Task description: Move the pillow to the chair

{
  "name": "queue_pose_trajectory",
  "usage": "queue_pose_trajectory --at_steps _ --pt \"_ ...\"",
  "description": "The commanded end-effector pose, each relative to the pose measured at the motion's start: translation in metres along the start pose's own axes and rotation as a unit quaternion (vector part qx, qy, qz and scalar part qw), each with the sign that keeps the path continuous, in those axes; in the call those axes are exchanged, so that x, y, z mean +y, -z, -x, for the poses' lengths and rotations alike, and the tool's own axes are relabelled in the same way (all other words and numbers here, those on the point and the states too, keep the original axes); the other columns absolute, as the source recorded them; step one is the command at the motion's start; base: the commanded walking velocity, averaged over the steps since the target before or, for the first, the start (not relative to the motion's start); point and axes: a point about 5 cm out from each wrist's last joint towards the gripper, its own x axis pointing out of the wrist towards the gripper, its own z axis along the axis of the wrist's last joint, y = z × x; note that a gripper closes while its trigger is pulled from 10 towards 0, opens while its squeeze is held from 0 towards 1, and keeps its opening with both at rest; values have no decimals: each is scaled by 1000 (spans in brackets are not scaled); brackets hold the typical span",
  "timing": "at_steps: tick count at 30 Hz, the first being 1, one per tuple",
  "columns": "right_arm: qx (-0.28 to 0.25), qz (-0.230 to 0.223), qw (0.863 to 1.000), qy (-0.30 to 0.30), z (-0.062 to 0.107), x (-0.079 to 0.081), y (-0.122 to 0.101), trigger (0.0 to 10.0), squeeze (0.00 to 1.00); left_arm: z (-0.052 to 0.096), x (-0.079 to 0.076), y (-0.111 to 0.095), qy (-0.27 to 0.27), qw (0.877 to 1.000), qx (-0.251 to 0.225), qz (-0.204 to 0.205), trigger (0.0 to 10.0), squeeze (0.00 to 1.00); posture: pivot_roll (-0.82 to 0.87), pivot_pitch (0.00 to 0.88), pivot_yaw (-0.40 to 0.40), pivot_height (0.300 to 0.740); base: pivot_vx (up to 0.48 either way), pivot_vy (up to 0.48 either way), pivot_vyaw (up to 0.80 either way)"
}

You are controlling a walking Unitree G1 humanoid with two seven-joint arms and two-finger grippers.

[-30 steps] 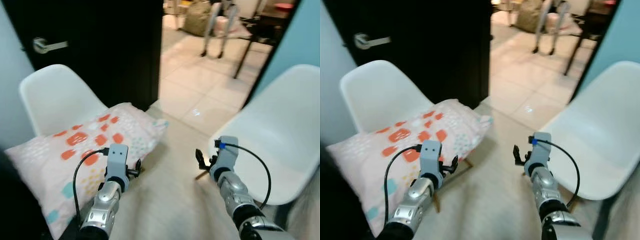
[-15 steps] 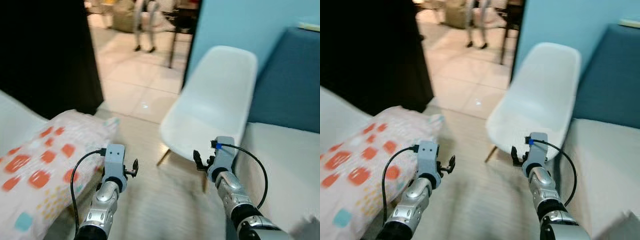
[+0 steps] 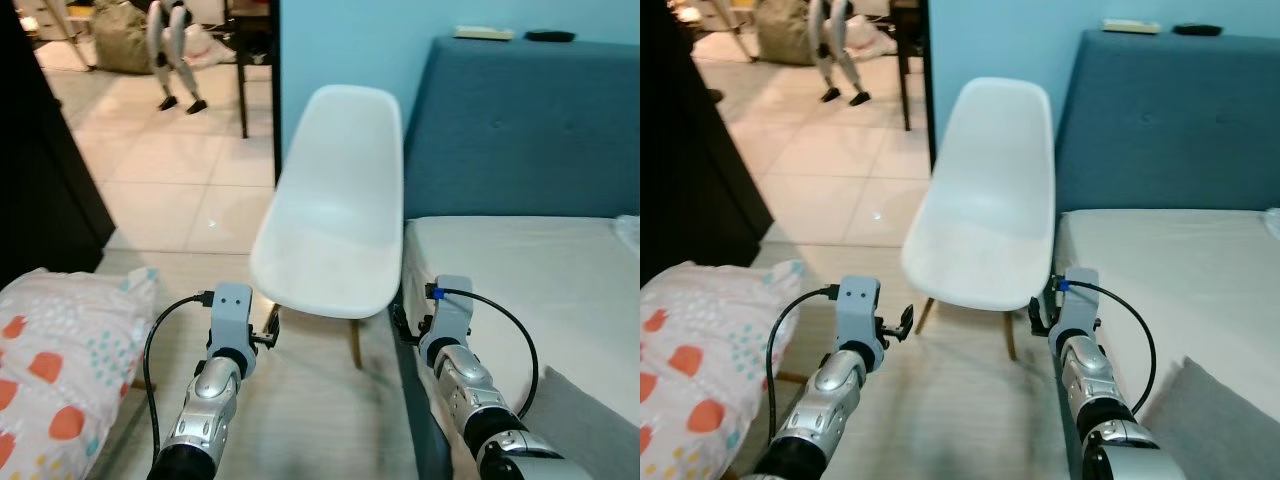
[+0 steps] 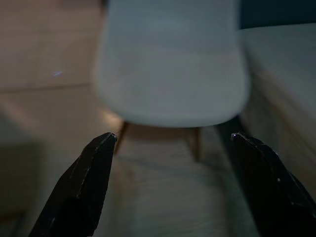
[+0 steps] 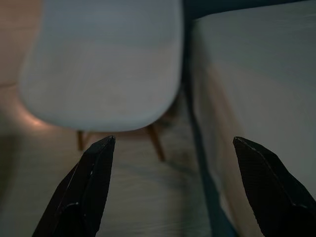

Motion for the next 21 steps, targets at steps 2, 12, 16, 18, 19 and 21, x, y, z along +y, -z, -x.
queue_pose_trajectory --at_steps 2,12,16,18,19,21 --pt "17 4 1000 2 1 2 7 10000 0 3 4 7 -1 1000 11 -5 10000 0 -12 84 -19 740 0 0 -725" --pt "35 6 999 -4 6 8 22 10000 0 6 8 16 2 1000 26 -9 10000 0 -15 88 -13 740 0 0 -725" --pt "43 13 999 -5 10 8 31 10000 0 8 12 21 -4 999 33 -7 10000 0 -27 95 -11 740 0 0 -725" --pt "48 20 999 -8 12 9 36 10000 0 9 14 24 -9 999 36 -4 10000 0 -30 97 -13 740 0 0 -725" --pt "49 22 999 -9 13 9 38 10000 0 10 15 24 -10 999 37 -3 10000 0 -38 99 -15 740 0 0 -725" --pt "50 27 998 -13 15 9 41 10000 0 10 15 25 -10 999 40 -3 10000 0 -56 106 -21 740 0 0 -725"
